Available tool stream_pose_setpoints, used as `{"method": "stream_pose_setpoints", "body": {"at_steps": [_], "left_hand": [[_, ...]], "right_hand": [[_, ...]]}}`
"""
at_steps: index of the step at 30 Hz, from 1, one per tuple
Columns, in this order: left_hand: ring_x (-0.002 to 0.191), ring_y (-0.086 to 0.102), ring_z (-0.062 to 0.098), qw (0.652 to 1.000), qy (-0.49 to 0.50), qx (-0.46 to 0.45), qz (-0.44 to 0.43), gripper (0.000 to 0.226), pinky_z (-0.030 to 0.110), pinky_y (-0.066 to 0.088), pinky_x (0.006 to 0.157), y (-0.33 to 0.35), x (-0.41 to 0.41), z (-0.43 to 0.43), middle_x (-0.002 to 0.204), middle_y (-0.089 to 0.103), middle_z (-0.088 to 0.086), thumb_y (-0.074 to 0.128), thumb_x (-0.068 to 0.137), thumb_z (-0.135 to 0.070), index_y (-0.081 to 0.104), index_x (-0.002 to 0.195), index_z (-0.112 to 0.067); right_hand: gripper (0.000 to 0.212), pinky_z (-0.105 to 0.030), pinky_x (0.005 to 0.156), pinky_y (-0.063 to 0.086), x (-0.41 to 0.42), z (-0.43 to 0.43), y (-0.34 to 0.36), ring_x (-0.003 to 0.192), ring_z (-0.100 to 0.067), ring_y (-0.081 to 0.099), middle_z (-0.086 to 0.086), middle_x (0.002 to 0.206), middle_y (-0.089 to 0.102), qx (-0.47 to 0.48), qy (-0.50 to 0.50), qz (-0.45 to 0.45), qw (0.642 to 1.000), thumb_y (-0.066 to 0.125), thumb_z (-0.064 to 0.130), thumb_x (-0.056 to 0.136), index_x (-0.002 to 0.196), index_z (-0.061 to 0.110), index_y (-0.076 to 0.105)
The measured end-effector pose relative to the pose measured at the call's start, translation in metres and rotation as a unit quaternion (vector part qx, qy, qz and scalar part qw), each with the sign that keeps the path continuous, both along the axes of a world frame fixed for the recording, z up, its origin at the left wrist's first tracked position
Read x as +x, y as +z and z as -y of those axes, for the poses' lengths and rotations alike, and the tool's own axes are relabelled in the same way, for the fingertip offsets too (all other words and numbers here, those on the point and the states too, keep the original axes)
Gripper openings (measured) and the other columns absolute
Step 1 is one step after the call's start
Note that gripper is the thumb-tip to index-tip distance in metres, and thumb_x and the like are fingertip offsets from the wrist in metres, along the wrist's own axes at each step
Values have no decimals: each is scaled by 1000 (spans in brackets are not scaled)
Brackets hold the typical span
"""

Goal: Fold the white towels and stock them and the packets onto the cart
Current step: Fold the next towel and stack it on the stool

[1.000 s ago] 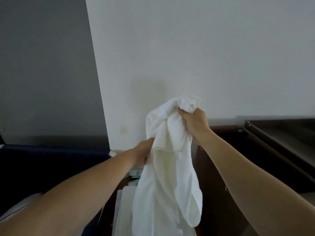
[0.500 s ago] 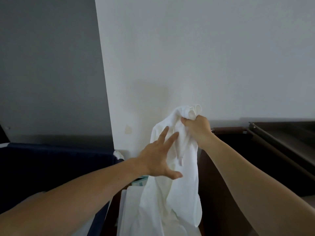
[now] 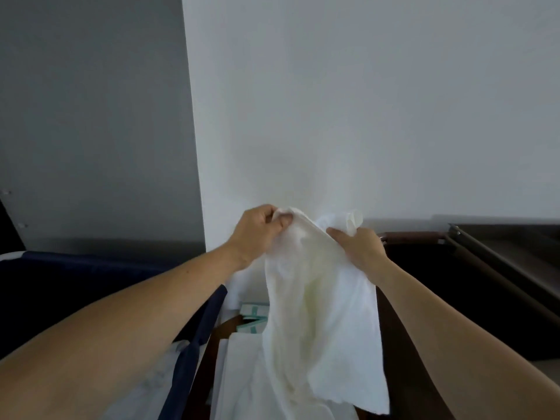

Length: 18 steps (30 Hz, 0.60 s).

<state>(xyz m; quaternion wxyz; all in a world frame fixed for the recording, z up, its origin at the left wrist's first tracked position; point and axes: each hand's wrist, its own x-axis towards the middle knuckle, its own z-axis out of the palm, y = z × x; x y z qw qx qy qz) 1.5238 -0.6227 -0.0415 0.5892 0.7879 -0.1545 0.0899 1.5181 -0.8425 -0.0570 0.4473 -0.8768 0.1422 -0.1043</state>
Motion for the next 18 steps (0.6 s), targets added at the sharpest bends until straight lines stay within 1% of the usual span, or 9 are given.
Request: {"method": "stream_pose_setpoints", "body": {"at_steps": [3,6,8,9,10,11,13,15,18], "left_hand": [[69,50,17,998,-41,-27,-25,37,32,41,65,17,3,8,74,55,5,67,93,-28,59,81,5],[70,55,21,997,-53,-15,-61,38,36,44,66,12,3,17,74,58,10,68,92,-31,59,77,3],[72,58,23,996,-39,-7,-83,41,37,47,68,3,5,19,77,61,10,68,91,-33,61,81,6],[73,58,23,995,-33,-5,-95,46,38,48,69,0,5,18,78,62,10,69,90,-36,61,85,9],[74,58,23,994,-27,-1,-105,50,38,48,69,-3,5,18,80,63,11,68,88,-39,60,88,10],[76,59,23,993,-23,8,-112,52,39,48,70,-6,5,19,83,64,13,67,88,-42,61,92,9],[79,62,22,992,-32,25,-118,45,38,50,72,-9,2,22,92,70,18,63,92,-41,65,96,4],[80,64,18,992,-60,14,-113,36,34,51,73,-11,-3,25,92,72,13,60,96,-36,68,95,-1],[77,61,15,992,-82,-2,-99,34,31,49,69,-9,-10,22,84,67,2,57,99,-32,66,92,0]], "right_hand": [[63,-30,73,46,-2,-1,-10,91,-24,63,-6,102,66,-2,61,-82,995,55,66,89,111,8,66],[52,-32,80,43,-9,-5,-11,95,-25,59,-8,103,61,-95,113,-131,980,38,54,101,108,7,61],[45,-31,76,41,-11,-7,-7,87,-27,55,-8,95,55,-160,115,-64,978,32,46,105,114,10,56],[39,-31,75,43,-13,-7,-3,84,-25,56,-6,93,56,-163,120,-15,979,38,44,104,115,12,57],[33,-31,77,45,-14,-8,0,85,-21,58,-1,92,60,-147,126,29,981,46,44,102,112,16,61],[25,-31,79,48,-14,-9,2,86,-17,62,5,92,65,-92,127,83,984,54,43,99,106,21,64],[11,-26,83,50,-16,-13,6,89,-9,65,14,94,68,-45,156,159,974,65,38,94,102,30,65],[17,-21,85,50,-17,-20,4,91,-4,64,15,96,69,-61,201,165,964,69,34,92,107,28,67],[26,-18,87,47,-16,-24,2,97,-1,63,16,103,67,-32,192,160,968,69,35,92,115,24,66]]}}
